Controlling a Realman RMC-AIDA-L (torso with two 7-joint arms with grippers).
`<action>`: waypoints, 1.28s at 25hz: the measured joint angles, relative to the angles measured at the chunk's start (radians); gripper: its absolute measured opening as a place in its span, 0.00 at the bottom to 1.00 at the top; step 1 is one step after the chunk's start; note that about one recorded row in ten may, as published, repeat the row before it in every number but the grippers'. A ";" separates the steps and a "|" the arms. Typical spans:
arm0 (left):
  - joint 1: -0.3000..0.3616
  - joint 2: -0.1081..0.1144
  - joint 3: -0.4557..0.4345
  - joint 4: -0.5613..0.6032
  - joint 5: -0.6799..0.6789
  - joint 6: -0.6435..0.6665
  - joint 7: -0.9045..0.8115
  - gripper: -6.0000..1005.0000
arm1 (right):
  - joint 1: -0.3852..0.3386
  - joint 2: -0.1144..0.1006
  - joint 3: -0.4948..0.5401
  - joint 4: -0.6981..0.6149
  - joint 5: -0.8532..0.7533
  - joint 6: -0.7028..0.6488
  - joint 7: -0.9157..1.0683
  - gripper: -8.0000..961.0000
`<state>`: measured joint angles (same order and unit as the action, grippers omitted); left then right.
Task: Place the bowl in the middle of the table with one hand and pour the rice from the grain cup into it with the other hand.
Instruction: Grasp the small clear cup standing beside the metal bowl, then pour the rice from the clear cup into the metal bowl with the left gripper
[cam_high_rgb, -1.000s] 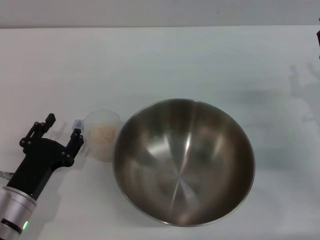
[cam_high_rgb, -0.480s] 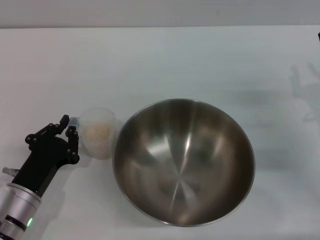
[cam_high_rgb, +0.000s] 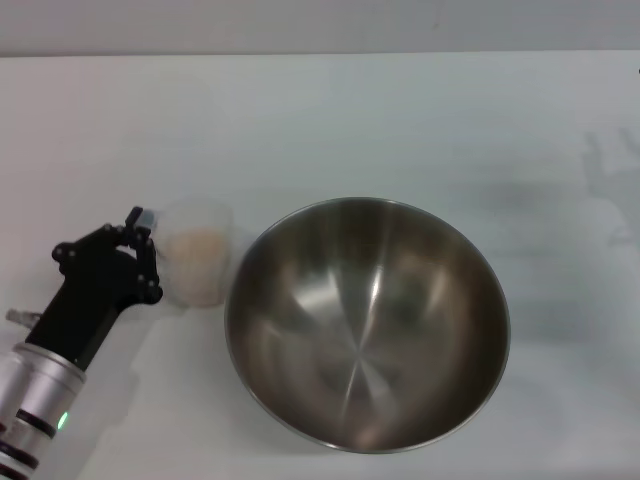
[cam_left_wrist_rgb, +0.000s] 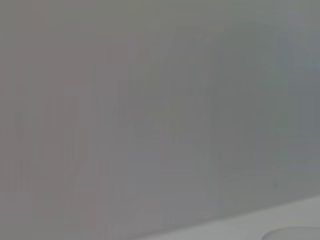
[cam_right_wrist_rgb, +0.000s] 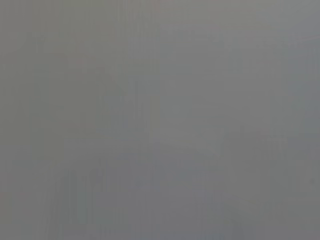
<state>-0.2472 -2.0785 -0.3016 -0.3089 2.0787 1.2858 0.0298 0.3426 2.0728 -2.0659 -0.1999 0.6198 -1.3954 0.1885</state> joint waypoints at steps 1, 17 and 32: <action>-0.012 0.000 -0.001 0.003 -0.002 0.017 0.014 0.03 | 0.000 0.000 0.000 0.002 0.000 -0.002 -0.002 0.46; -0.120 -0.001 0.001 0.022 0.089 0.283 0.627 0.05 | 0.011 0.000 0.022 0.000 0.000 0.000 -0.008 0.46; -0.133 -0.002 0.143 0.027 0.251 0.282 1.211 0.06 | 0.017 0.000 0.052 0.012 0.000 0.029 -0.009 0.46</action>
<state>-0.3803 -2.0801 -0.1589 -0.2823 2.3295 1.5680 1.2407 0.3596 2.0729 -2.0139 -0.1874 0.6202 -1.3667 0.1795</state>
